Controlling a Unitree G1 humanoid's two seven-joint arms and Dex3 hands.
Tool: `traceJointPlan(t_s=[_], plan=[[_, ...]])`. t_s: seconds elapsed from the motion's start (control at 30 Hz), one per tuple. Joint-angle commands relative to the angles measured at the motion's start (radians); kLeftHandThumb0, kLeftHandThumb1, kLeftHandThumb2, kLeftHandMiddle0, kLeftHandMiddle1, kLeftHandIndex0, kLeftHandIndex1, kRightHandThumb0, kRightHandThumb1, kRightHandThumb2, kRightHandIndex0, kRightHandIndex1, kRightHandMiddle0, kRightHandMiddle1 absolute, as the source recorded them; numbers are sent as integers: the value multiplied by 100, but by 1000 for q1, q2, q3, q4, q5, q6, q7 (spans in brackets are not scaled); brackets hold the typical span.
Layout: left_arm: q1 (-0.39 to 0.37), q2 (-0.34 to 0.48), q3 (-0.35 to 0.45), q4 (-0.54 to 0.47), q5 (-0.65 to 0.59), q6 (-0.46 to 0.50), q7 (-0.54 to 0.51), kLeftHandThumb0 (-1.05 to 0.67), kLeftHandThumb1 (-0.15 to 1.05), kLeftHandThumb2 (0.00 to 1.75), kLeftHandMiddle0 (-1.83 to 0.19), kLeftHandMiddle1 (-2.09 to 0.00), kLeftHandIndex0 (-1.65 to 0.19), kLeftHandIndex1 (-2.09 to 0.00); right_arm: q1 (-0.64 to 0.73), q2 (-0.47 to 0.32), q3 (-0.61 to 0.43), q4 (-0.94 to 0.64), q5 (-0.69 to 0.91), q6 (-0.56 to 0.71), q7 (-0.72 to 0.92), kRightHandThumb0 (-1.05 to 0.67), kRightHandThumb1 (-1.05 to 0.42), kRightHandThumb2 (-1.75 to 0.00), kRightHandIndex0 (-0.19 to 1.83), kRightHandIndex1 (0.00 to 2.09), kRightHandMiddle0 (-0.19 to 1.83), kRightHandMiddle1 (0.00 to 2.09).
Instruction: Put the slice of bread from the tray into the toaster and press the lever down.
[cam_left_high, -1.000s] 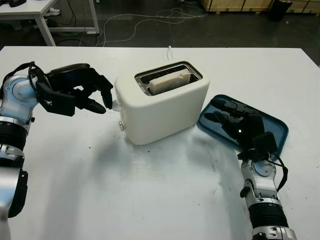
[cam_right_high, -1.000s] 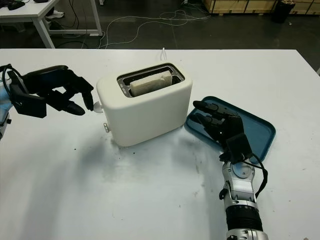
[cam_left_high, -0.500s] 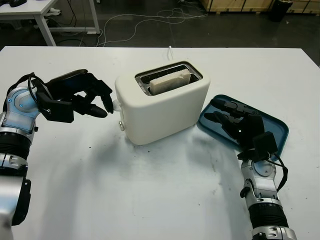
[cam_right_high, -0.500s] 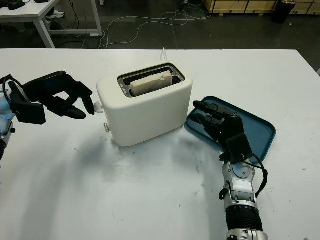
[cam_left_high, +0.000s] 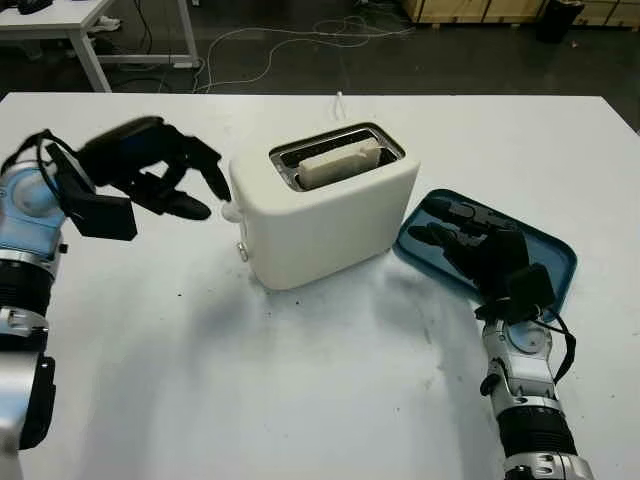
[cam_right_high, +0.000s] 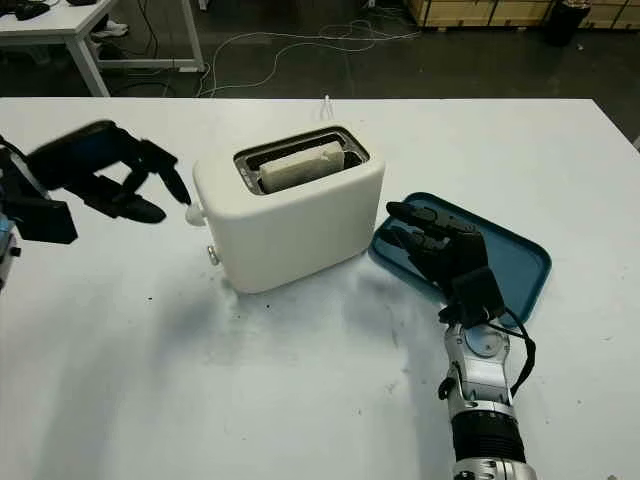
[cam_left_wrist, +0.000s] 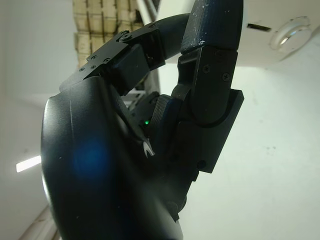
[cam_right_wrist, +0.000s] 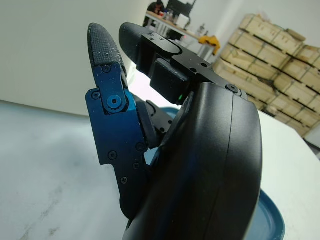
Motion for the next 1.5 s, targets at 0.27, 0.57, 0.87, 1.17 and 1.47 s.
traceJointPlan(t_s=[0.27,0.57,0.87,1.17,1.47], plan=[[24,-15,-33,65,110,-95,112,-105,92,42,-115,-175,-64,-107,12,4,-3,-4,21,5,5,-59,-92,-7,118,7,107,0],[32,-19,-62,114,171,-143,191,-105,92,43,-115,-175,-61,-114,11,2,-3,1,12,-3,4,-60,-92,-7,117,8,107,0],[28,-18,-91,135,199,-140,229,-105,92,43,-115,-175,-61,-118,10,4,-5,0,23,3,7,-60,-92,-6,117,8,107,0],[56,-31,-103,141,175,-144,227,-105,92,36,-111,-175,-66,-110,10,3,-4,2,18,-2,5,-60,-92,-7,117,8,107,0],[114,-35,-143,186,311,-191,383,-105,92,38,-115,-175,-69,-106,10,0,-5,4,15,-6,3,-61,-92,-8,117,8,106,0]])
